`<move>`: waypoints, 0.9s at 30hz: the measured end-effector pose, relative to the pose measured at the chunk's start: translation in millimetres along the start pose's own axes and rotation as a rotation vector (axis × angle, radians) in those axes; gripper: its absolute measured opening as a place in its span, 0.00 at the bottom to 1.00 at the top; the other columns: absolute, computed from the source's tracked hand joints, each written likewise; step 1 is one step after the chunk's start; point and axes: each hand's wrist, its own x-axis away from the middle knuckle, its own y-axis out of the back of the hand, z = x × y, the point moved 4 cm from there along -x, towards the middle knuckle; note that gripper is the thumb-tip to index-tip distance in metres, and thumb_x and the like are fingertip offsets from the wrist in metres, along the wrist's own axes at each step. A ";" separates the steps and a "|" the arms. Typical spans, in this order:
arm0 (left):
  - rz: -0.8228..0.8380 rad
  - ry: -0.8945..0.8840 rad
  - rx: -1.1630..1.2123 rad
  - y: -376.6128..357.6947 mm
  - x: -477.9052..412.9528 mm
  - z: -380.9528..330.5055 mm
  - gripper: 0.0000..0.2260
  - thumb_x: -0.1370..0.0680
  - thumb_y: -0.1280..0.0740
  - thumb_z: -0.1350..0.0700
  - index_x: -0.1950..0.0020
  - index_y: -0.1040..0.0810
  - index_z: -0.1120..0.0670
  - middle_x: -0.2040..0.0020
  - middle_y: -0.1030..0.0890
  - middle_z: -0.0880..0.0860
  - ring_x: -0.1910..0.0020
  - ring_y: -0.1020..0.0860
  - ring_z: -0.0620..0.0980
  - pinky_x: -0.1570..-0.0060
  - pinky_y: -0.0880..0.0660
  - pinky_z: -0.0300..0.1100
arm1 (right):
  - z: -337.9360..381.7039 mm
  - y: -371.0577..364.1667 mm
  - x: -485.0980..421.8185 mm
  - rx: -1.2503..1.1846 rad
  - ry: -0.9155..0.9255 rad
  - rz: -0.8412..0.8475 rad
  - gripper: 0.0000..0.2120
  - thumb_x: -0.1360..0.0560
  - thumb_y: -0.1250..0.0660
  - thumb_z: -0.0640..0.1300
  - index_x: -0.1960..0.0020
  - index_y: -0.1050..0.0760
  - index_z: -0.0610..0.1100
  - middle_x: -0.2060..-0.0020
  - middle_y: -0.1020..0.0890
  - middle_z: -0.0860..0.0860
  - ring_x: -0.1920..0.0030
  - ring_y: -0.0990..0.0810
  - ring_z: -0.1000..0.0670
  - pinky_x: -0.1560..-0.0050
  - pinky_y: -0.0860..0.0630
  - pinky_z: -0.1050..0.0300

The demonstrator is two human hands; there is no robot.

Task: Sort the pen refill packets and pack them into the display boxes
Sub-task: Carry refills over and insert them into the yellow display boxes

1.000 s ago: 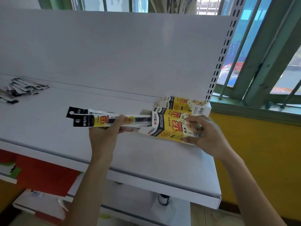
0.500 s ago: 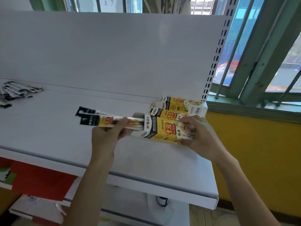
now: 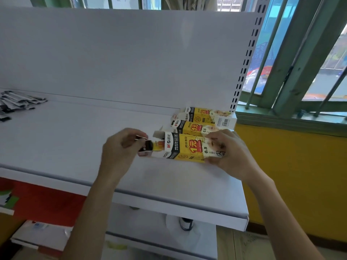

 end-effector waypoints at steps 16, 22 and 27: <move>0.487 -0.133 -0.233 -43.3 21.1 -9.2 0.09 0.19 0.43 0.51 0.45 0.24 0.42 0.51 0.23 0.37 0.49 0.28 0.33 0.54 0.35 0.23 | -3.2 3.2 9.9 0.056 -0.028 -0.003 0.28 0.33 0.25 0.44 0.35 0.29 0.50 0.39 0.28 0.54 0.43 0.36 0.54 0.42 0.37 0.59; 0.344 -0.069 -0.553 -38.5 9.5 12.2 0.26 0.21 0.43 0.44 0.25 0.44 0.48 0.27 0.40 0.52 0.30 0.41 0.49 0.35 0.40 0.42 | -6.1 -14.1 -3.4 0.213 -0.084 -0.021 0.22 0.26 0.34 0.45 0.33 0.31 0.47 0.34 0.29 0.51 0.34 0.35 0.49 0.36 0.39 0.55; 0.216 -0.142 -0.588 18.1 1.9 13.7 0.19 0.22 0.39 0.49 0.31 0.30 0.49 0.28 0.36 0.49 0.30 0.38 0.48 0.34 0.40 0.41 | 40.7 -33.7 -20.6 0.098 0.006 -0.161 0.21 0.27 0.33 0.41 0.34 0.29 0.44 0.32 0.31 0.48 0.31 0.36 0.46 0.34 0.40 0.56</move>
